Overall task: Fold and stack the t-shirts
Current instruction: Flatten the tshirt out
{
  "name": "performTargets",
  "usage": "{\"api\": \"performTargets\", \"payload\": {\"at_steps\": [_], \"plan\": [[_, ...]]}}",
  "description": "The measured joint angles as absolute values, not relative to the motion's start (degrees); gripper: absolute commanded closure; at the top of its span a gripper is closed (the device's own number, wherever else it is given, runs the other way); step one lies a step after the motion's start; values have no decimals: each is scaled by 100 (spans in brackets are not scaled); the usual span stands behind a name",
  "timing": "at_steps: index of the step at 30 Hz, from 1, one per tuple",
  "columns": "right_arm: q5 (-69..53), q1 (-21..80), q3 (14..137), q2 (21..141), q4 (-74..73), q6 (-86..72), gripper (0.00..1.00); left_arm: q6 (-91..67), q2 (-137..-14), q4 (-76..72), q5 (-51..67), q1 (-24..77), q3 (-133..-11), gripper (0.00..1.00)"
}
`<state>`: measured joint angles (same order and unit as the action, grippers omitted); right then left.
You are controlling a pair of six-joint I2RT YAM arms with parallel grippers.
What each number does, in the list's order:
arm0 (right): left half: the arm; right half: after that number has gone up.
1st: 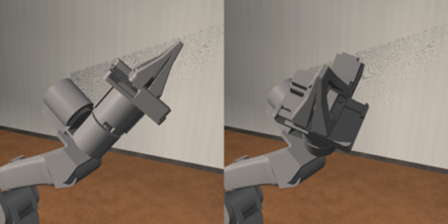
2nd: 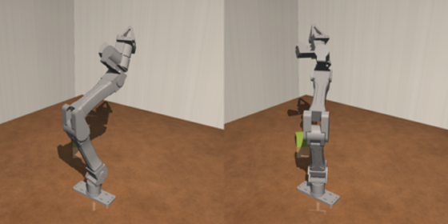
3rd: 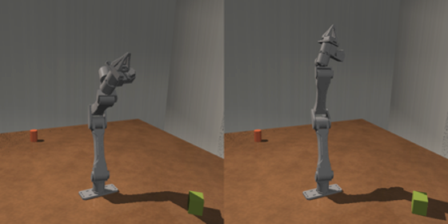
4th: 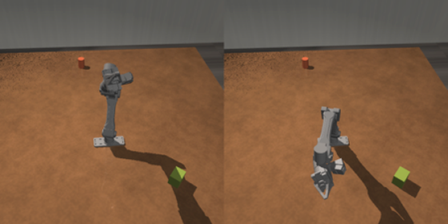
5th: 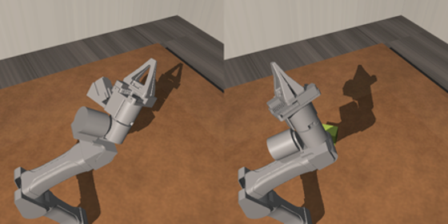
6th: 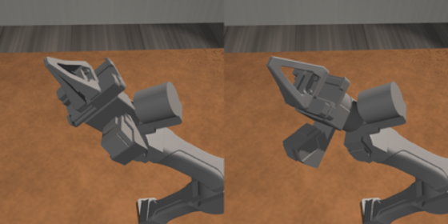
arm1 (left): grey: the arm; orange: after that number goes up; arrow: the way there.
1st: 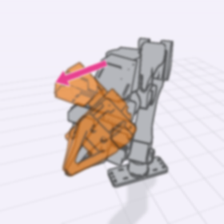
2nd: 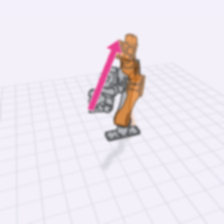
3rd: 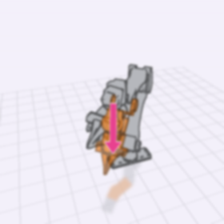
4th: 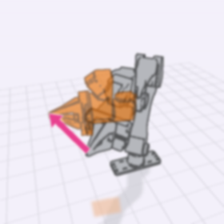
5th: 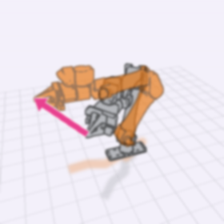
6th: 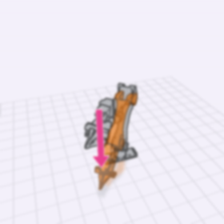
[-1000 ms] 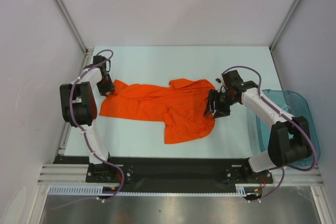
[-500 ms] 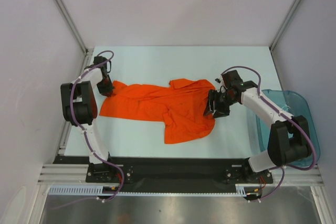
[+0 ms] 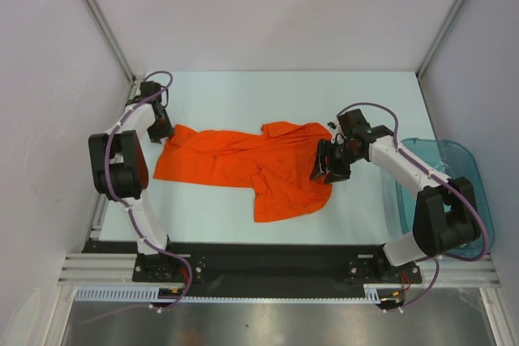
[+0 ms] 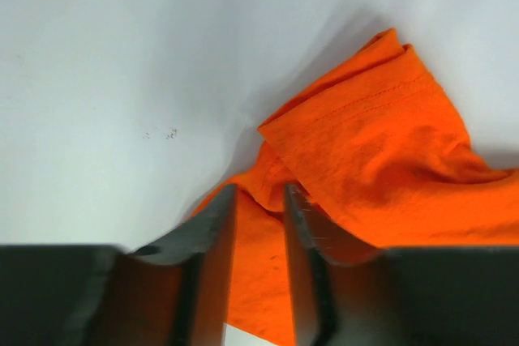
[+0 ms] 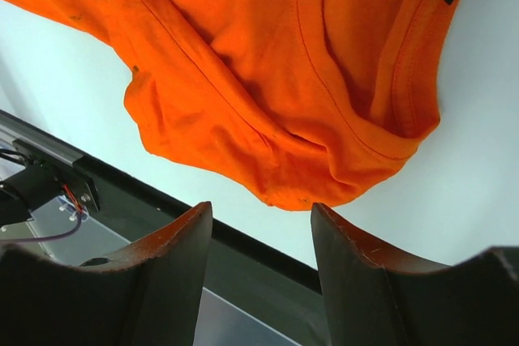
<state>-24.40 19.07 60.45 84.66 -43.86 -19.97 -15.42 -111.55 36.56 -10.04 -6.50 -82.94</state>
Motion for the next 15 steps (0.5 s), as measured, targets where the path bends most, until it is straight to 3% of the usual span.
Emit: {"api": "performTargets", "payload": {"at_steps": [3,7,15], "plan": [[-2421,1911,6045,8466,-4351,-2060,41,-1538,-11155,3647,-989,-650,-8294,54],[-2274,1879,6176,8665,-4224,-2250,39,-1481,-11155,3634,-978,-652,-8294,25],[-2080,1179,6860,9730,-3535,-2661,33,-1175,-11325,3544,-545,-652,-8713,22]]}}
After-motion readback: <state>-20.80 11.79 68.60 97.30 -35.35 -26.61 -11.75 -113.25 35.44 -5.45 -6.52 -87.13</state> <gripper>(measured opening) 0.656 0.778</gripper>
